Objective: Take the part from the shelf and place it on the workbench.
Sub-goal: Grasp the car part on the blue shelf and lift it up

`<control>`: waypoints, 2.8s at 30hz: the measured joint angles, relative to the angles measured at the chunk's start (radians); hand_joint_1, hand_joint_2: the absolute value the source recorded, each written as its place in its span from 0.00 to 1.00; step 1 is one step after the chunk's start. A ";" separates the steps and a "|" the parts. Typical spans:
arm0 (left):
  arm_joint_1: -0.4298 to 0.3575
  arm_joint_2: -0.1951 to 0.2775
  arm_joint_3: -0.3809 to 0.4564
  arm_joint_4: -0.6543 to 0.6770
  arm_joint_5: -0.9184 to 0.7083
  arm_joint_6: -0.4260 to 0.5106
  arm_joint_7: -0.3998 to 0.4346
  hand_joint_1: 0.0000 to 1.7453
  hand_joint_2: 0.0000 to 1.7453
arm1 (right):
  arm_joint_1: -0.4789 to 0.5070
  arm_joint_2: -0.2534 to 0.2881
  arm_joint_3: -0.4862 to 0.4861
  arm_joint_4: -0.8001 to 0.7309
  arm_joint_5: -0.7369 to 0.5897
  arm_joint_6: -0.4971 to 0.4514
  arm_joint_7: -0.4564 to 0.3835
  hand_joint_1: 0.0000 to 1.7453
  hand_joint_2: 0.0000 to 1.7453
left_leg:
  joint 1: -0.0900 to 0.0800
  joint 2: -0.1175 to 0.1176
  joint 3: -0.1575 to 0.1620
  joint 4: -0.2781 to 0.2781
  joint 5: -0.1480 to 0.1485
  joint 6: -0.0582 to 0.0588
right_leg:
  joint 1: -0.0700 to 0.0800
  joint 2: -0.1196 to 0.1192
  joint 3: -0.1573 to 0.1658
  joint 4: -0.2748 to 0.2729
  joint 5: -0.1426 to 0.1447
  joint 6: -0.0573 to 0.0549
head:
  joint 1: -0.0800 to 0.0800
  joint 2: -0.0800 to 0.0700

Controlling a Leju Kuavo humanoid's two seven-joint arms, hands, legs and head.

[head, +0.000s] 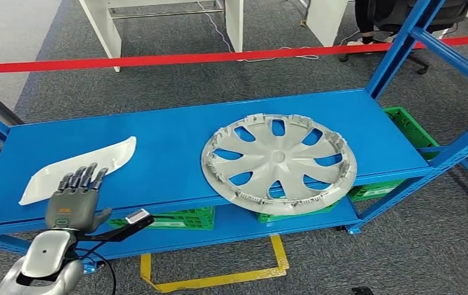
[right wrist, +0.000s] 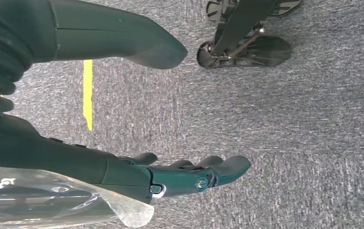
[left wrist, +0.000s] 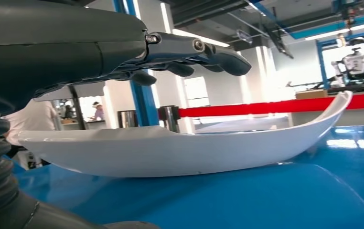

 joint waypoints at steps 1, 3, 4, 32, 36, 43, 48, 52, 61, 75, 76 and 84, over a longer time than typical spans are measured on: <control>0.001 0.000 0.001 -0.003 -0.002 -0.005 0.000 0.00 1.00 | 0.000 0.000 0.000 0.000 -0.001 0.000 0.000 0.00 1.00 | 0.000 0.000 0.000 0.000 0.000 0.000 | 0.000 0.000 0.000 0.000 0.000 0.000 | 0.000 0.000; 0.002 0.000 0.002 -0.008 -0.009 -0.017 0.011 0.00 1.00 | 0.000 0.000 0.001 0.000 -0.001 0.000 0.000 0.00 1.00 | 0.000 0.000 0.000 0.000 0.000 0.000 | 0.000 0.000 0.000 0.000 0.000 0.000 | 0.000 0.000; 0.002 0.000 0.002 -0.009 -0.012 -0.022 0.022 0.00 1.00 | 0.000 0.000 0.002 0.000 -0.001 0.000 0.000 0.00 1.00 | 0.000 0.000 0.000 0.000 0.000 0.000 | 0.000 0.000 0.000 0.000 0.000 0.000 | 0.000 0.000; -0.108 0.023 0.046 0.114 -0.023 -0.081 0.264 0.00 1.00 | -0.028 0.000 0.042 0.000 0.014 0.020 0.033 0.00 1.00 | 0.000 0.000 0.000 0.000 0.000 0.000 | 0.000 0.000 0.000 0.000 0.000 0.000 | 0.000 0.000; -0.154 0.041 0.021 0.175 -0.024 -0.094 0.304 0.00 1.00 | -0.035 0.000 0.049 -0.001 0.014 0.028 0.042 0.00 1.00 | 0.000 0.000 0.000 0.000 0.000 0.000 | 0.000 0.000 0.001 0.000 0.000 0.000 | 0.000 0.000; -0.210 0.063 -0.008 0.253 -0.024 -0.104 0.341 0.16 1.00 | -0.044 0.000 0.053 -0.001 0.019 0.029 0.052 0.00 1.00 | 0.000 0.000 0.001 0.000 0.000 0.000 | 0.000 0.000 0.001 0.000 0.000 0.000 | 0.000 0.000; -0.221 0.070 -0.016 0.284 -0.024 -0.112 0.347 1.00 1.00 | -0.048 0.000 0.057 -0.001 0.020 0.027 0.055 0.00 1.00 | 0.000 0.000 0.001 0.000 0.000 0.000 | 0.000 0.000 0.001 0.000 0.000 0.000 | 0.000 0.000; -0.221 0.071 -0.017 0.298 -0.024 -0.124 0.347 1.00 1.00 | -0.049 0.000 0.058 -0.001 0.020 0.026 0.057 0.00 1.00 | 0.000 0.000 0.001 0.000 0.000 0.000 | 0.000 0.000 0.002 0.000 0.000 0.000 | 0.000 0.000; -0.217 0.073 -0.013 0.317 -0.024 -0.133 0.321 1.00 1.00 | -0.051 0.000 0.065 -0.002 0.021 0.025 0.057 0.00 1.00 | 0.000 0.000 0.001 0.000 0.000 0.000 | 0.000 0.000 0.001 0.000 0.000 0.000 | 0.000 0.000; -0.191 0.064 0.019 0.312 -0.024 -0.019 0.234 1.00 1.00 | -0.049 0.000 0.065 -0.002 0.008 0.022 0.043 0.00 1.00 | 0.000 0.000 0.001 0.000 0.000 0.000 | 0.000 0.000 0.001 0.000 0.000 0.000 | 0.000 0.000; -0.181 0.060 0.025 0.305 -0.024 0.004 0.219 1.00 1.00 | -0.048 0.000 0.065 -0.002 0.005 0.021 0.040 0.00 1.00 | 0.000 0.000 0.001 0.000 0.000 0.000 | 0.000 0.000 0.000 0.000 0.000 0.000 | 0.000 0.000; -0.097 -0.008 0.089 0.179 0.066 0.135 0.012 1.00 1.00 | -0.032 0.000 0.064 -0.002 -0.029 0.025 0.029 0.00 1.00 | 0.000 0.000 -0.002 0.000 0.000 0.000 | 0.000 0.000 -0.002 0.000 0.000 0.000 | 0.000 0.000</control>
